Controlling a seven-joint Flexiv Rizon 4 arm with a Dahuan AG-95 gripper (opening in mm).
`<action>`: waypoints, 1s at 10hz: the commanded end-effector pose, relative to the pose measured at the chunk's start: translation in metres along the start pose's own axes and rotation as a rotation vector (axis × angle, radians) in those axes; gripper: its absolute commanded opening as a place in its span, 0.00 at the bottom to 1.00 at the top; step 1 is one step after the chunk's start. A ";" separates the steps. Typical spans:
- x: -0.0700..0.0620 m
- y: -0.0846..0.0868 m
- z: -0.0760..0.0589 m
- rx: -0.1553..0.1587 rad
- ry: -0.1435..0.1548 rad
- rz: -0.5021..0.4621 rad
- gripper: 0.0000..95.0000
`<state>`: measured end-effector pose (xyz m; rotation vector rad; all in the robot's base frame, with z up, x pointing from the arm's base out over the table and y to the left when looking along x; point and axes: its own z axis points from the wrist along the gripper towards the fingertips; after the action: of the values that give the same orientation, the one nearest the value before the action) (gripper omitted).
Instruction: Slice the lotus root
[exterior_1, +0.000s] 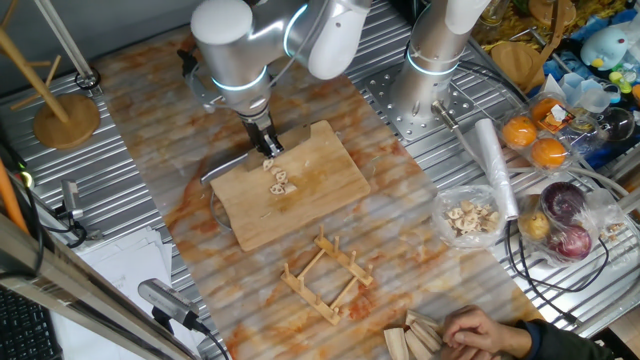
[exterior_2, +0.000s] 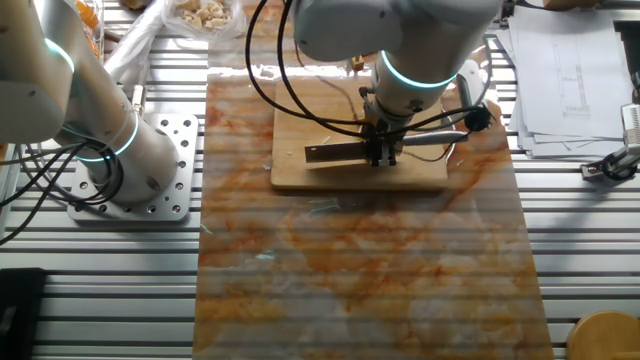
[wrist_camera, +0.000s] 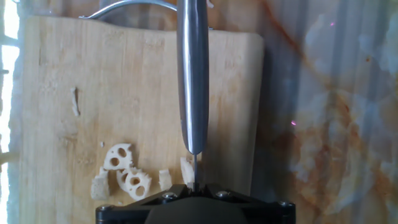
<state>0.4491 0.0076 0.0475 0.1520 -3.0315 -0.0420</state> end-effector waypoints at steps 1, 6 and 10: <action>-0.002 -0.003 0.008 0.004 -0.013 0.000 0.00; -0.010 -0.003 0.029 0.004 -0.024 0.012 0.00; -0.006 -0.001 -0.001 0.010 0.000 -0.016 0.00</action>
<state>0.4564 0.0071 0.0468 0.1812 -3.0295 -0.0255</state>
